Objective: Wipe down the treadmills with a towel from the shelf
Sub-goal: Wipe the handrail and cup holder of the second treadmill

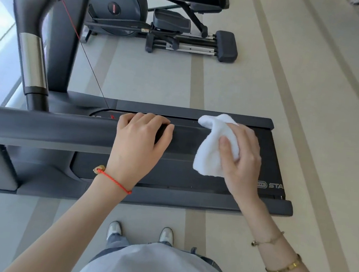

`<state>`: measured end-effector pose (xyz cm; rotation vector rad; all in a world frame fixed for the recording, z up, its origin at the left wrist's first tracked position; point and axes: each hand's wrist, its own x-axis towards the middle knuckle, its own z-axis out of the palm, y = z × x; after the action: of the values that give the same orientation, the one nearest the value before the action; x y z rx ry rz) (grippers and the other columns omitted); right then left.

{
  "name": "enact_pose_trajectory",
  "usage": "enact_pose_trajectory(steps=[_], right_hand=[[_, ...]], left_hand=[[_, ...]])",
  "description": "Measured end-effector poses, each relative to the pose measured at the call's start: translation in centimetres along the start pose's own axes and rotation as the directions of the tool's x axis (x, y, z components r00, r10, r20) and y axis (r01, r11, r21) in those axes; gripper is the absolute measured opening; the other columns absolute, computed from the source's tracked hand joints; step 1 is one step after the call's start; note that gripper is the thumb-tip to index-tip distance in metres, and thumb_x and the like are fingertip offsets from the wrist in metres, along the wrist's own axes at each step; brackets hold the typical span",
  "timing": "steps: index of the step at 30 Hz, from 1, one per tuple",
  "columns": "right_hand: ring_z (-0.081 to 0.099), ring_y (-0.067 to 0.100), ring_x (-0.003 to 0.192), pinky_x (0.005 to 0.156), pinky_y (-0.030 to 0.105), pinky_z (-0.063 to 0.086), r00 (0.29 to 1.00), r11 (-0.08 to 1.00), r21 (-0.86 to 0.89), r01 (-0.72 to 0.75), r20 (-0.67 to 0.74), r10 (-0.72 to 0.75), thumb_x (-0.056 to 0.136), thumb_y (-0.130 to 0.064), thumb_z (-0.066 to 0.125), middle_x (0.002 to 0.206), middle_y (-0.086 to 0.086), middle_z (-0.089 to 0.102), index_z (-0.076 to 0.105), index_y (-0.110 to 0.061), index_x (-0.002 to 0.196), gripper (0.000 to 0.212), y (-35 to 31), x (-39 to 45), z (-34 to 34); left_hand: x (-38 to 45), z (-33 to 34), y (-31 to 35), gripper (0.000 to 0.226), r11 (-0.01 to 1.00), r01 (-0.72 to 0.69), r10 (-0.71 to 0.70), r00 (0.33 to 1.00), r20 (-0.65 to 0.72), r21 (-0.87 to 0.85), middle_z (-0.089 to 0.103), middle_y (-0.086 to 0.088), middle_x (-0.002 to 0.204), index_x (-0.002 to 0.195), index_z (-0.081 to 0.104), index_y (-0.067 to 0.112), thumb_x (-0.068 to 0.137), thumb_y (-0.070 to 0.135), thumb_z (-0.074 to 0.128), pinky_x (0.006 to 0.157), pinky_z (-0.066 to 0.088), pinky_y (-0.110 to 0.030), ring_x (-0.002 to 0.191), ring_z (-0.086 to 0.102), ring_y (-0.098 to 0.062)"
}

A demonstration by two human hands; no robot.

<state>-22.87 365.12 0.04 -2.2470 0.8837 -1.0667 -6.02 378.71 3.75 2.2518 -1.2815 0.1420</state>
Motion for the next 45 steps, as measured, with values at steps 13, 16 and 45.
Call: enact_pose_trajectory(steps=[13, 16, 45], right_hand=[[0.052, 0.005, 0.107, 0.092, 0.032, 0.043, 0.991, 0.995, 0.087, -0.055, 0.124, 0.044, 0.096, -0.047, 0.045, 0.115, -0.01, 0.056, 0.06, -0.027, 0.117, 0.033, 0.7, 0.3, -0.9], [0.06, 0.006, 0.092, 0.076, 0.028, 0.047, 0.965, 0.964, 0.175, -0.2, 0.207, 0.162, 0.092, -0.052, 0.048, 0.099, -0.013, 0.062, 0.064, -0.032, 0.102, 0.028, 1.1, 2.0, -1.1], [0.058, 0.009, 0.081, 0.067, 0.032, 0.046, 0.962, 0.99, 0.024, -0.141, 0.239, 0.131, 0.094, -0.055, 0.037, 0.094, -0.011, 0.062, 0.062, -0.034, 0.097, 0.033, 0.4, 2.8, -1.4]], left_hand=[[0.0, 1.0, 0.6, 0.028, 0.995, 0.007, 0.0, 0.998, -0.069, 0.098, 0.071, 0.006, 0.084, 0.094, 0.071, 0.02, 0.101, 0.027, 0.045, 0.093, 0.036, -0.038, 0.081, 0.062, -0.021], [0.0, 1.2, 0.7, 0.029, 0.995, 0.004, 0.004, 0.997, -0.083, 0.101, 0.07, 0.006, 0.082, 0.093, 0.071, 0.02, 0.101, 0.028, 0.044, 0.092, 0.035, -0.037, 0.079, 0.062, -0.022], [-0.1, 0.8, 0.6, 0.034, 0.994, 0.001, 0.004, 0.999, -0.041, 0.114, 0.069, 0.006, 0.083, 0.094, 0.068, 0.019, 0.102, 0.031, 0.038, 0.093, 0.035, -0.036, 0.082, 0.061, -0.022]])
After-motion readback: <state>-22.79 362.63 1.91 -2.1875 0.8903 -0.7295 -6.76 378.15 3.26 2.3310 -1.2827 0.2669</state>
